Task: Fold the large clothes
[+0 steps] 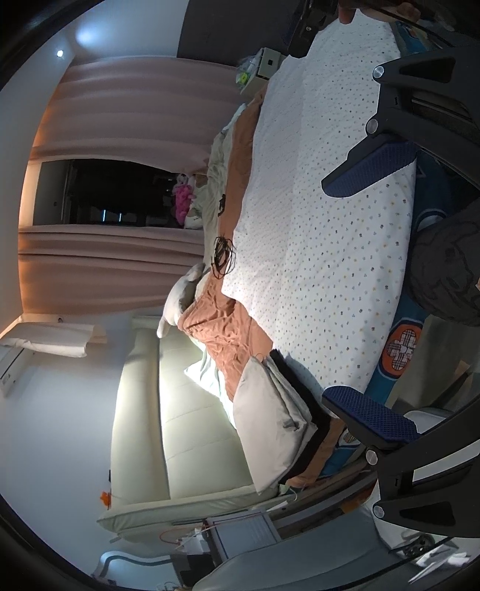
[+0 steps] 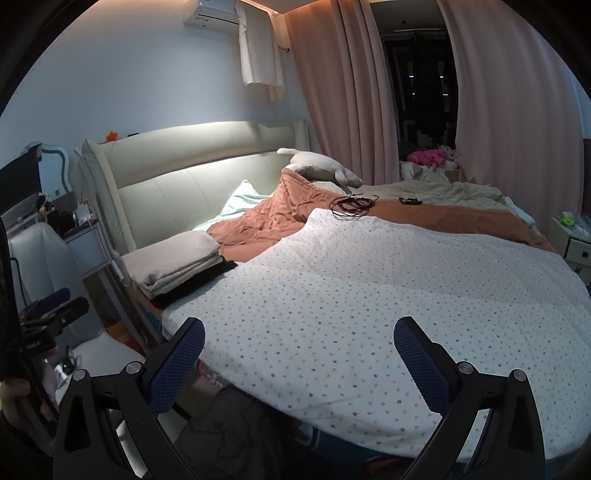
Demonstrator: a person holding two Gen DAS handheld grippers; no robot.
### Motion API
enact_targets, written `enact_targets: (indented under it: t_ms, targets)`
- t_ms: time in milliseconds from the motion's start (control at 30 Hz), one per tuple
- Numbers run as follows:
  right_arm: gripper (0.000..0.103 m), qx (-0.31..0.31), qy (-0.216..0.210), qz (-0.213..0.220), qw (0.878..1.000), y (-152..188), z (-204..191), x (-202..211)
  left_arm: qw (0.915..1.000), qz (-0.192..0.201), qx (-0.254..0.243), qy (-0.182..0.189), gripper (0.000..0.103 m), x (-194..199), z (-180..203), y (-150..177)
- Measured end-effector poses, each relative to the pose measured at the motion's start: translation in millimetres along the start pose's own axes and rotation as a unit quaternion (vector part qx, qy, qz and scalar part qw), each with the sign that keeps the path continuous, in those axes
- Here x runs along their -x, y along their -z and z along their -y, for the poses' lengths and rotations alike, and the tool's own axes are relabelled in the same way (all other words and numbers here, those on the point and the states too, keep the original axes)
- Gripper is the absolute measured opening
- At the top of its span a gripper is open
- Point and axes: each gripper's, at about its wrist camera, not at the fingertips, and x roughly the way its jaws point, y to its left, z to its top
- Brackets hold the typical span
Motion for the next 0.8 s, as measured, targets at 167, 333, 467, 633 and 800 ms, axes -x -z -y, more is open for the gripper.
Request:
enact_targets:
  t_ms: [167, 333, 467, 633, 800]
  targets:
    - [0.103, 0.005, 0.003, 0.001, 1.000, 10.5, -11.5, -0.5, 1.0000, -0.001, 0.000, 0.001, 0.102, -2.6, -6.1, 8.8]
    - [0.103, -0.001, 0.006, 0.007, 1.000, 17.6, -16.6, -0.2, 0.9999, 0.009, -0.002, 0.005, 0.102, -1.3, -10.0, 12.4]
    - [0.103, -0.008, 0.004, 0.003, 1.000, 19.6, -15.4, -4.2, 0.9999, 0.012, 0.001, 0.007, 0.102, 0.0, -11.2, 13.6]
    - [0.103, -0.012, 0.007, 0.001, 1.000, 20.8, -12.6, -4.4, 0.9999, 0.014, 0.005, 0.007, 0.102, 3.1, -13.2, 15.0]
    - [0.103, -0.014, 0.006, 0.001, 1.000, 21.6, -11.6, -3.1, 0.9999, 0.014, 0.006, 0.008, 0.102, 4.8, -13.5, 15.6]
